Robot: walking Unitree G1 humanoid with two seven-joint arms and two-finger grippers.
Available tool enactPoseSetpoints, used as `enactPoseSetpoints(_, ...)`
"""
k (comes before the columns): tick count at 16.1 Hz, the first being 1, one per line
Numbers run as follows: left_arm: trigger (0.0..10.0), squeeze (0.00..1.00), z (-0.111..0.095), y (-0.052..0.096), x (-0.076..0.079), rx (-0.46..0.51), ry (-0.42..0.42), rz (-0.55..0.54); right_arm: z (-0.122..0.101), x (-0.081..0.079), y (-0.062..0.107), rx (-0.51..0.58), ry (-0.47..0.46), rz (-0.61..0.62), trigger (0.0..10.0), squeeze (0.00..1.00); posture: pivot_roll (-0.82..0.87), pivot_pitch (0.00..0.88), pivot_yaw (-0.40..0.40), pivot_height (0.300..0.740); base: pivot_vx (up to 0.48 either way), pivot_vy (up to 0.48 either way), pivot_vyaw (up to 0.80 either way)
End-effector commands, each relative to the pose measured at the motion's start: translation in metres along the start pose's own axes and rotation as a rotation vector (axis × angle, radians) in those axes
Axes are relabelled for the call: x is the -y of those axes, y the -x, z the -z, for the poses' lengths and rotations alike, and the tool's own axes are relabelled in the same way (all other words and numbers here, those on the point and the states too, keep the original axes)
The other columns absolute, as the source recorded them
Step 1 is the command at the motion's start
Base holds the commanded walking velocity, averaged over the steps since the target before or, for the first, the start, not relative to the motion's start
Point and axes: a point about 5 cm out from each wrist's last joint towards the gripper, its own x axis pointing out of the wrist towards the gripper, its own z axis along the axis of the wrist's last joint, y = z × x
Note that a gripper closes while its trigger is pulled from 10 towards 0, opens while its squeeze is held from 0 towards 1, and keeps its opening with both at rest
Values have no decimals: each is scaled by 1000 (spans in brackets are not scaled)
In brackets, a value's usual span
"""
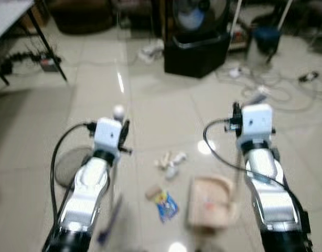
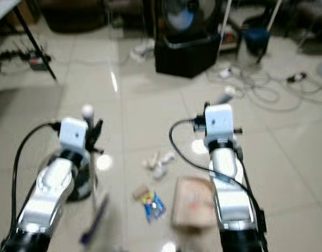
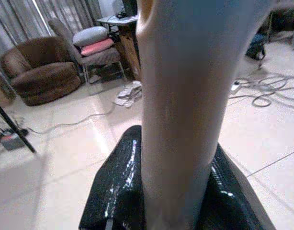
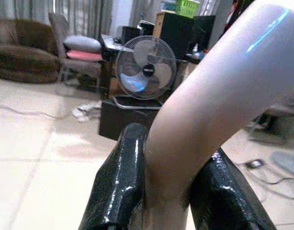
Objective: Sweep floor
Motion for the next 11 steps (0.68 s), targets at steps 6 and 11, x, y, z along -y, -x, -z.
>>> enactPoseSetpoints(6, 10000, 0, -7, -3, 4, 33, 20, 15, -2, 4, 1, 41, 13, -3, 10000, 0, -21, 61, 66, 740, 252, 0, 0)
enactPoseSetpoints(11, 10000, 0, 7, -4, -4, -14, 19, -70, 8, -5, 1, 70, 52, -119, 10000, 0, -5, 114, 81, 740, 0, 0, 0)
